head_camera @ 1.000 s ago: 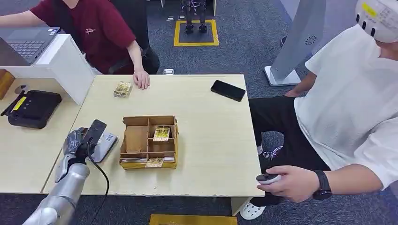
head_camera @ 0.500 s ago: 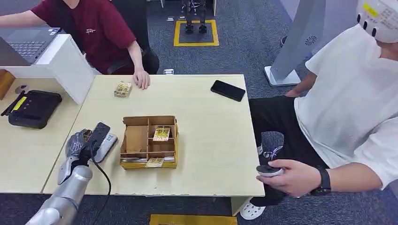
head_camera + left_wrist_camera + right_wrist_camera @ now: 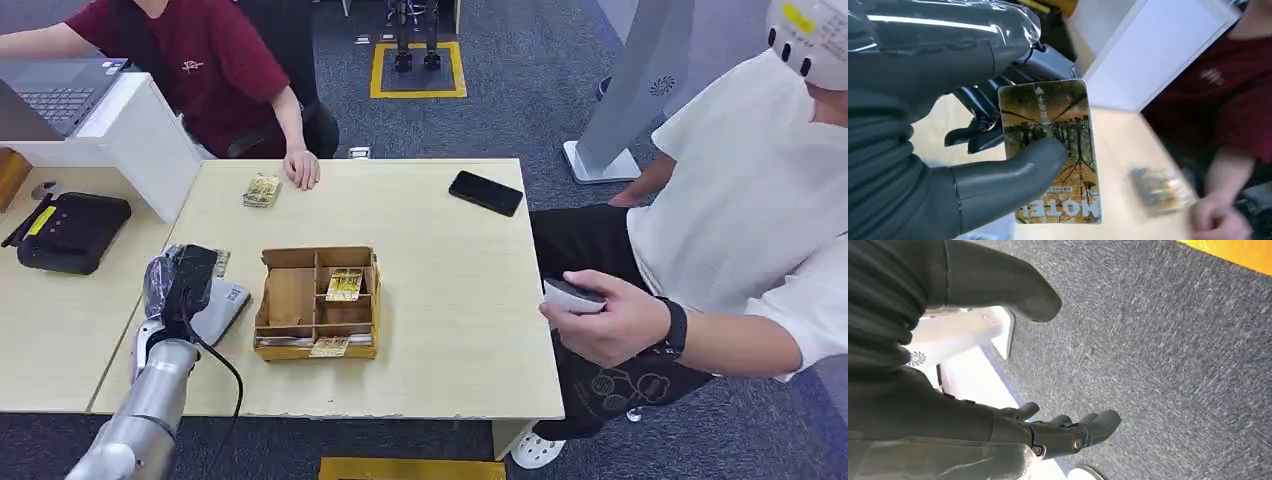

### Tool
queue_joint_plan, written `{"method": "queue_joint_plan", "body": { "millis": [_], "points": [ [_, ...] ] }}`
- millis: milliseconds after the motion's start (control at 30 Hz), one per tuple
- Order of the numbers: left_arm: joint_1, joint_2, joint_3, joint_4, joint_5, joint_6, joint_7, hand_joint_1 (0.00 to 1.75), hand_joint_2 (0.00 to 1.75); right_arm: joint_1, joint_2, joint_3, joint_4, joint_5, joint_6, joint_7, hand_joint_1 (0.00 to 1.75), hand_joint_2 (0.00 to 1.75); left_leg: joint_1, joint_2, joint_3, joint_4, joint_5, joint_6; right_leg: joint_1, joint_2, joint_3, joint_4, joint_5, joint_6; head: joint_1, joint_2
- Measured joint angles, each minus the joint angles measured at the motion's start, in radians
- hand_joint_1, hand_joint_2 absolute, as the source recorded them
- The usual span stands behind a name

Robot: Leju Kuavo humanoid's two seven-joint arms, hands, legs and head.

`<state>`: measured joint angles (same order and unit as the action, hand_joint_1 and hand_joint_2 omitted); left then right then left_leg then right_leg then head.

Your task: Pass the card to the sensor for recognition and then transmit it.

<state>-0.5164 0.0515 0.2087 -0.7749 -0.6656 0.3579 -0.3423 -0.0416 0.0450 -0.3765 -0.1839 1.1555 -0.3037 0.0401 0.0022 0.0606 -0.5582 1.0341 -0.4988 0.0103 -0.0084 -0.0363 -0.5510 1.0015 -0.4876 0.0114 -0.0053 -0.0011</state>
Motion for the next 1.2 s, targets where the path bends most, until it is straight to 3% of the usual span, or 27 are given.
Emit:
{"method": "queue_joint_plan", "body": {
  "millis": [100,333,667,833,1200],
  "points": [
    [-0.001,-0.009,0.003,-0.063,0.062,0.055,-0.073,1.75,1.75,-0.001,0.0,-0.001,0.0,0.02,0.008,-0.003,0.0,1.75,0.0,0.0,0.0,0.0,0.0,0.0,0.0,0.0,0.0,0.0,0.0,0.0,0.001,0.0],
    [-0.074,-0.014,0.005,-0.117,0.076,0.148,-0.084,1.75,1.75,-0.006,0.001,-0.001,0.0,0.061,0.015,-0.013,0.0,1.75,0.0,0.0,0.0,0.0,0.0,0.0,0.0,0.0,-0.001,0.0,0.0,0.0,0.0,0.0],
    [-0.174,-0.014,0.024,-0.07,0.032,0.317,-0.109,1.75,1.75,-0.016,0.009,0.002,0.0,0.1,0.018,-0.009,0.0,1.75,0.0,0.0,-0.001,0.0,0.001,0.0,0.0,0.0,-0.001,0.001,0.0,0.0,0.0,0.0],
    [-0.219,-0.028,0.11,-0.022,-0.109,0.325,-0.13,1.75,1.75,-0.023,0.013,0.003,-0.002,0.113,0.018,-0.008,0.0,1.75,0.0,0.0,-0.001,0.0,0.001,-0.001,0.0,0.0,-0.001,0.001,0.0,0.0,0.0,0.0],
    [-0.236,-0.061,0.206,0.006,-0.167,0.325,-0.187,1.75,1.75,-0.022,0.017,0.003,-0.004,0.124,0.017,-0.005,0.0,1.75,0.0,0.0,-0.001,0.0,0.001,-0.001,0.0,0.0,-0.001,0.001,0.0,0.0,0.0,0.0]
  ]
}}
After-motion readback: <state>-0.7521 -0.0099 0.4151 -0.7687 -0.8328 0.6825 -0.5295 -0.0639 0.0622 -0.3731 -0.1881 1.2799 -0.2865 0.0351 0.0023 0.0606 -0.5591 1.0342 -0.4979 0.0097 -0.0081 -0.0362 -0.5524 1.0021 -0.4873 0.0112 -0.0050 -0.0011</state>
